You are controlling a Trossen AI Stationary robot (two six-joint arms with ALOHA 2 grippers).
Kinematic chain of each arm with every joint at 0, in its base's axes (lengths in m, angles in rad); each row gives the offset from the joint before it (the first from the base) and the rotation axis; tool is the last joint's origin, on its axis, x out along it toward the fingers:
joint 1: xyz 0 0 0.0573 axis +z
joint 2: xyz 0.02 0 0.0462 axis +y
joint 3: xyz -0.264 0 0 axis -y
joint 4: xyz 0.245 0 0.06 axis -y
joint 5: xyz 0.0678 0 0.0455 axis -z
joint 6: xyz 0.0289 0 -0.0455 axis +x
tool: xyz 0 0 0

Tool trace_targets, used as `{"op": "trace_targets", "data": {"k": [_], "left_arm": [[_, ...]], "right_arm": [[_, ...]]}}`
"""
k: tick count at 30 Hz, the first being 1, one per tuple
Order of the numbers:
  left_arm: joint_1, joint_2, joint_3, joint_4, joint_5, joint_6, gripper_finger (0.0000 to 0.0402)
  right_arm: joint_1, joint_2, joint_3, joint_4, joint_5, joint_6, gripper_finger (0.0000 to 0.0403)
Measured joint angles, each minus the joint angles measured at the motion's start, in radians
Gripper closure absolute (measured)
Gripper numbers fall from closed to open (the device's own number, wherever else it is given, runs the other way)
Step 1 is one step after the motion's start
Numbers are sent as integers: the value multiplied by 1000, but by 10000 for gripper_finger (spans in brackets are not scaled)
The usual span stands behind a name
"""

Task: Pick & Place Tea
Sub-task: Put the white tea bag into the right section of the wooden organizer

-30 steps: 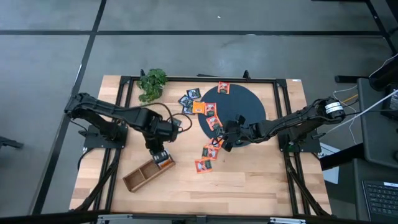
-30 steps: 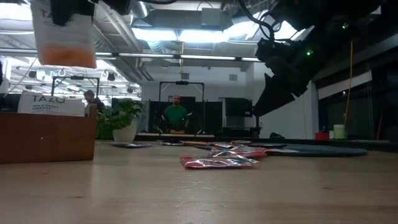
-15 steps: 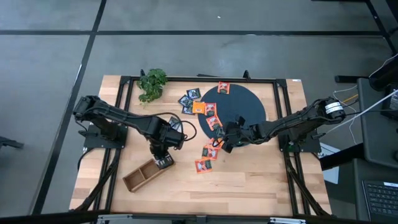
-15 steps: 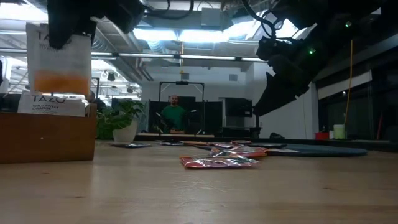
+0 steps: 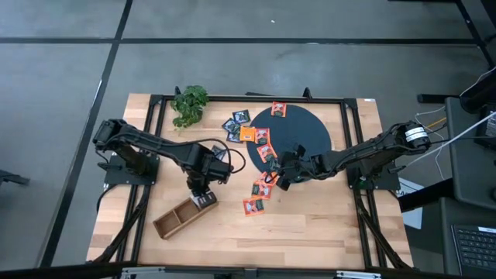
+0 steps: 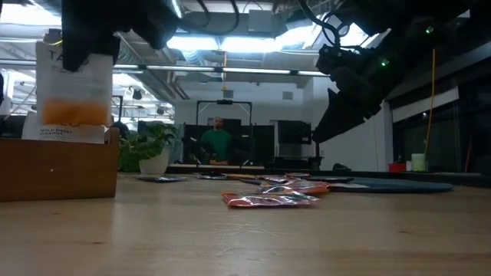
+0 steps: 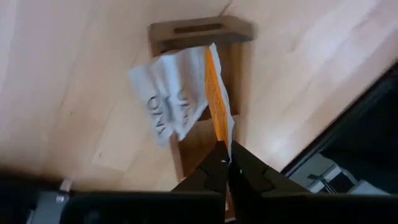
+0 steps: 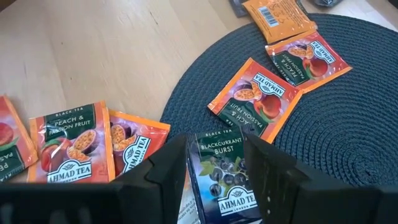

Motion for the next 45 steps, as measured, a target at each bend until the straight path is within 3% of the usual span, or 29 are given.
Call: {"op": "trace_targets", "data": {"k": [7,34,45], "left_arm": [[-2,0,-79,64,45,-5,399],[17,16,-83,73,-6,74,397],[17,16,-83,69,-13,78,347]], "right_arm": [[0,0,0,2,0,-1,242],[0,0,0,39,0,-8,242],[0,0,0,39,0,-9,242]]}}
